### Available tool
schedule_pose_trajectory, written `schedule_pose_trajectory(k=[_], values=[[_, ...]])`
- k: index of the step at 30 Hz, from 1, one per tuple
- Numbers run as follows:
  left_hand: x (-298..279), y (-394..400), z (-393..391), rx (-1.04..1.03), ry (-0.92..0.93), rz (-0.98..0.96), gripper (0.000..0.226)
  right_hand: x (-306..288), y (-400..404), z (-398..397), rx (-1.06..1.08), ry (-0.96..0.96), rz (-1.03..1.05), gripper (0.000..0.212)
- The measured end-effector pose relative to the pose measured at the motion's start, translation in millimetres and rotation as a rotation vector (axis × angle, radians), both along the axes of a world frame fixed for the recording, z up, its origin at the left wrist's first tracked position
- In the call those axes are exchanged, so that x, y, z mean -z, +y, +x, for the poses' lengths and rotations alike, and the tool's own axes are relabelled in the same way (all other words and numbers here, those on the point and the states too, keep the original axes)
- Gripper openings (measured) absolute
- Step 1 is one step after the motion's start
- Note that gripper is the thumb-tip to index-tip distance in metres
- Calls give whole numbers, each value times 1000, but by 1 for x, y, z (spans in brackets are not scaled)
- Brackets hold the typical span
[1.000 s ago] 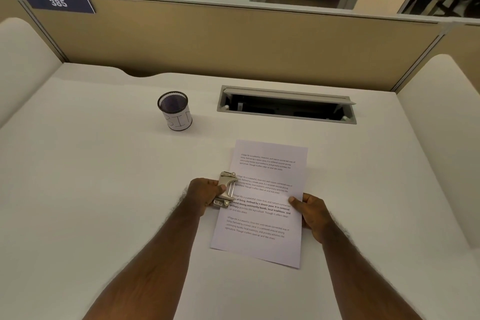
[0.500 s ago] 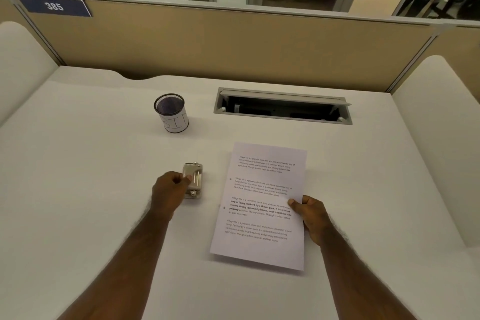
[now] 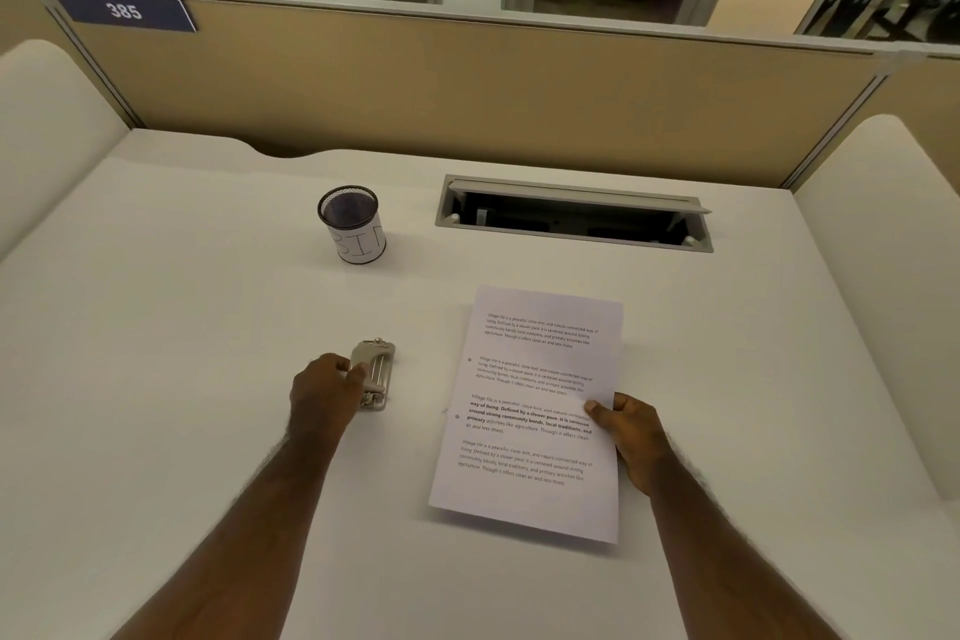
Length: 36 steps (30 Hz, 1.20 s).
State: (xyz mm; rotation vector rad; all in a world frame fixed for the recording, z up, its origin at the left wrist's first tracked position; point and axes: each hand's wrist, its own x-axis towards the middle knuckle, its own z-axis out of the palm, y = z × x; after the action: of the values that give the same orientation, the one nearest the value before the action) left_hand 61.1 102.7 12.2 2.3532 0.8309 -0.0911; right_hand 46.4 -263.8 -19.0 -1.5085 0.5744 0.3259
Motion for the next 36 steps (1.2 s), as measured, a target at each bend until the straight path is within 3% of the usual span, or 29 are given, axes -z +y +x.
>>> schedule_pose_trajectory(k=[4,6,11,17,21,28,36], values=[[-15,-11,0,15,-277,20,39,-7,-6,-3,24,-34,53,10],[-27,-29,5,88,-376,-67,38,-18,-14,-2,60,-87,75,12],[-63,-86,22,460,-184,-667,66,-76,-26,9,85,-320,43,22],[-108,-113,38,547,-393,-1006,19,-144,-24,8,59,-580,-4,15],[-112,-118,35,567,-483,-984,18,-150,-29,5,54,-638,-70,9],[-67,-129,20,510,-268,-795,22,-99,-31,1,46,-485,-156,20],[-58,-127,21,436,-226,-749,23,-90,-31,5,-3,-469,-200,17]])
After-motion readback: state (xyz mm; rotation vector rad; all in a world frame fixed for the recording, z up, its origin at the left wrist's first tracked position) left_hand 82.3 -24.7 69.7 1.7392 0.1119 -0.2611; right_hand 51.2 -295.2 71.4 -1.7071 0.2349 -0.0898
